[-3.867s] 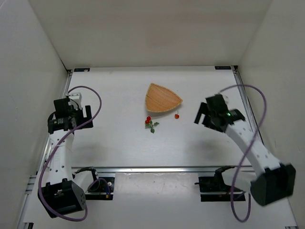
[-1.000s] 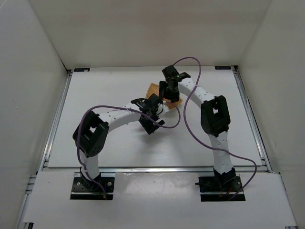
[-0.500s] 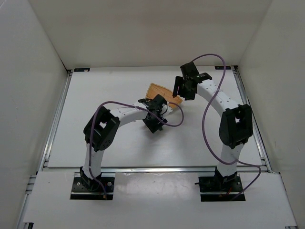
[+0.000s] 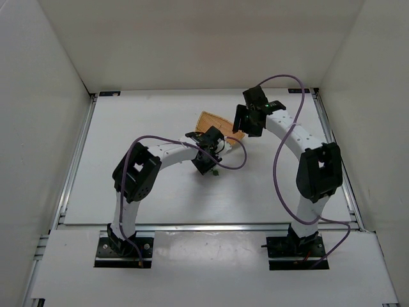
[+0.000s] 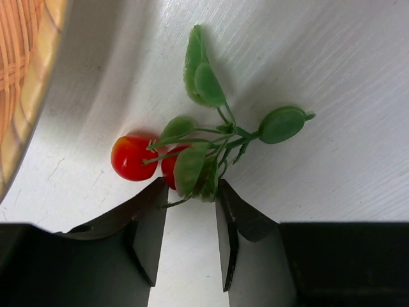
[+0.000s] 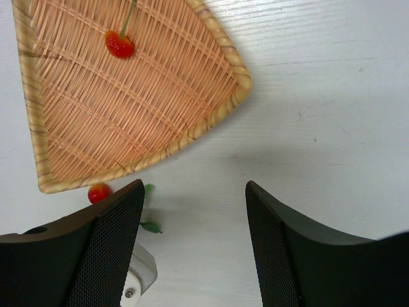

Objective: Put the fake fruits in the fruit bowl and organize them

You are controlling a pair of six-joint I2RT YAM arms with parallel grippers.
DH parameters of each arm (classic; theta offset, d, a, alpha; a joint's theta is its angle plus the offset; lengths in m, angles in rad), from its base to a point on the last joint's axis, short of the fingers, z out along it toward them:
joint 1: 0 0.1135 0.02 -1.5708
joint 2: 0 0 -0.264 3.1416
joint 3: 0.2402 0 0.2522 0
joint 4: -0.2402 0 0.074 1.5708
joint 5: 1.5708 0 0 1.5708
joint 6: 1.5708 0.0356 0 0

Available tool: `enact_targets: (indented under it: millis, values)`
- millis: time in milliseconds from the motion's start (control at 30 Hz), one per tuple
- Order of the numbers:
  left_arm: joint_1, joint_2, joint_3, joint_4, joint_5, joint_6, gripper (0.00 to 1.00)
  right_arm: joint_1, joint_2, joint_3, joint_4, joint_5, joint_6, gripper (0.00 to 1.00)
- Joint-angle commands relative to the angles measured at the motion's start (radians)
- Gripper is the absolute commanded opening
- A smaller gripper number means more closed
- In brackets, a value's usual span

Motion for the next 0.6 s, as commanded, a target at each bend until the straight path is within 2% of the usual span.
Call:
enact_targets:
  millis: [0,100,167,233,333,467,567]
  values:
    - [-0.004,-0.041,0.03,0.011,0.008,0.009,0.46,-0.008,-0.056,-0.023,0.025,0.016,0.006,0.69]
    - [-0.004,-0.066,0.019,0.011,0.008,0.009,0.39,-0.008,-0.067,-0.043,0.025,0.016,0.006,0.69]
    - [-0.004,-0.076,0.019,0.011,0.008,0.009,0.39,-0.008,-0.077,-0.043,0.025,0.016,0.006,0.69]
    - [-0.004,-0.077,0.019,0.011,0.008,0.009,0.32,-0.008,-0.077,-0.055,0.025,0.025,0.006,0.68]
    - [-0.013,-0.077,0.028,0.011,0.008,0.009,0.3,-0.008,-0.087,-0.066,0.025,0.025,0.006,0.68]
    - [-0.023,-0.106,0.028,0.011,-0.001,0.018,0.1,-0.008,-0.096,-0.075,0.025,0.025,0.006,0.68]
    - [-0.044,-0.115,0.019,0.011,-0.001,0.018,0.1,-0.008,-0.096,-0.075,0.025,0.025,0.006,0.68]
